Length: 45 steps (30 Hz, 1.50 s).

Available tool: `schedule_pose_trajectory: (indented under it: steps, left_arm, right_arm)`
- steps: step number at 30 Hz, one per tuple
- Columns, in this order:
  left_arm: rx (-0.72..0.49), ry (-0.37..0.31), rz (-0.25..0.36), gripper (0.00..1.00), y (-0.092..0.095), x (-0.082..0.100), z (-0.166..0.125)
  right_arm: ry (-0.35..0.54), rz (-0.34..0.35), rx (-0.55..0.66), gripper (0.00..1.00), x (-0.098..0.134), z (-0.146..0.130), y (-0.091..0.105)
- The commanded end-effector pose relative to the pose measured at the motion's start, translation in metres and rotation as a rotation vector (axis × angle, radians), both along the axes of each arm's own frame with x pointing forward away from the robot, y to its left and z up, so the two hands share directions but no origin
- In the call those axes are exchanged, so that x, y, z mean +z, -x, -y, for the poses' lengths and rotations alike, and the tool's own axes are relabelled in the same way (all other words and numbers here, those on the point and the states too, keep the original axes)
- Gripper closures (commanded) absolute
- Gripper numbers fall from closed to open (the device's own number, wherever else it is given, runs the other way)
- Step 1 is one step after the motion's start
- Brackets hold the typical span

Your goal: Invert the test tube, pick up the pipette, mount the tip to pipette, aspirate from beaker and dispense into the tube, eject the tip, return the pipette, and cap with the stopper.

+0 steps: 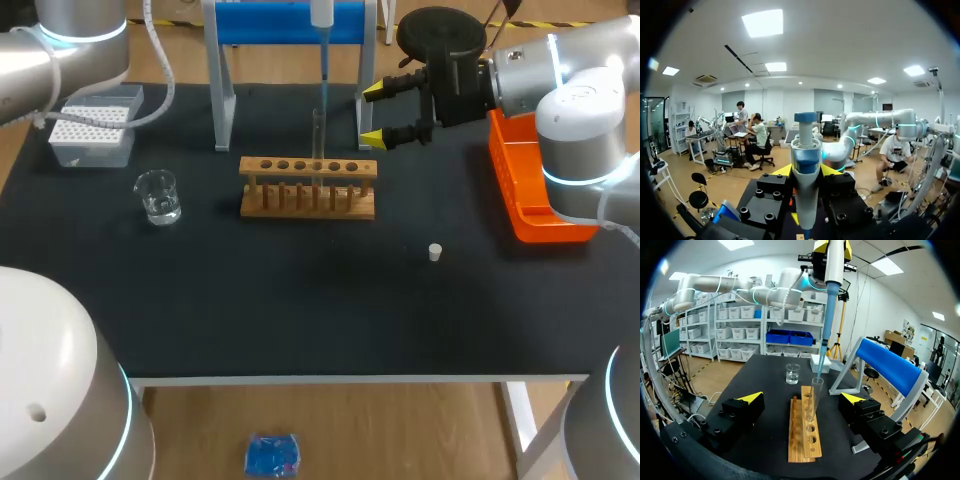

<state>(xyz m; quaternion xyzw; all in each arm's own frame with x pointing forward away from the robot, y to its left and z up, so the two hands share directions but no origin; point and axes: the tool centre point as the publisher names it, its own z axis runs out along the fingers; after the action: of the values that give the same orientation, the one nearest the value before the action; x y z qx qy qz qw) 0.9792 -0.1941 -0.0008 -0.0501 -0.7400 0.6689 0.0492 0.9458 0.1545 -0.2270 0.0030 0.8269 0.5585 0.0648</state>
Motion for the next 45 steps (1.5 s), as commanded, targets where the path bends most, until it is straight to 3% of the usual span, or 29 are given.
schedule_pose_trajectory:
  steps: [1,14,24,45]
  left_arm:
    - [-0.004,-0.001,0.001,1.0,-0.001,-0.001,-0.003]
    - [0.0,-0.004,-0.012,1.0,-0.001,-0.011,-0.007]
    - [0.023,-0.054,0.005,1.0,-0.002,-0.013,-0.01]
    - [0.008,0.002,0.05,1.0,-0.008,-0.02,-0.007]
  right_arm:
    - [0.0,0.001,-0.001,0.0,-0.001,0.0,0.0]
    - [0.0,0.001,-0.001,0.0,-0.001,0.0,0.0]
    - [0.0,0.001,-0.001,0.0,-0.001,0.0,0.0]
    - [0.0,0.001,-0.001,0.0,-0.001,0.0,0.0]
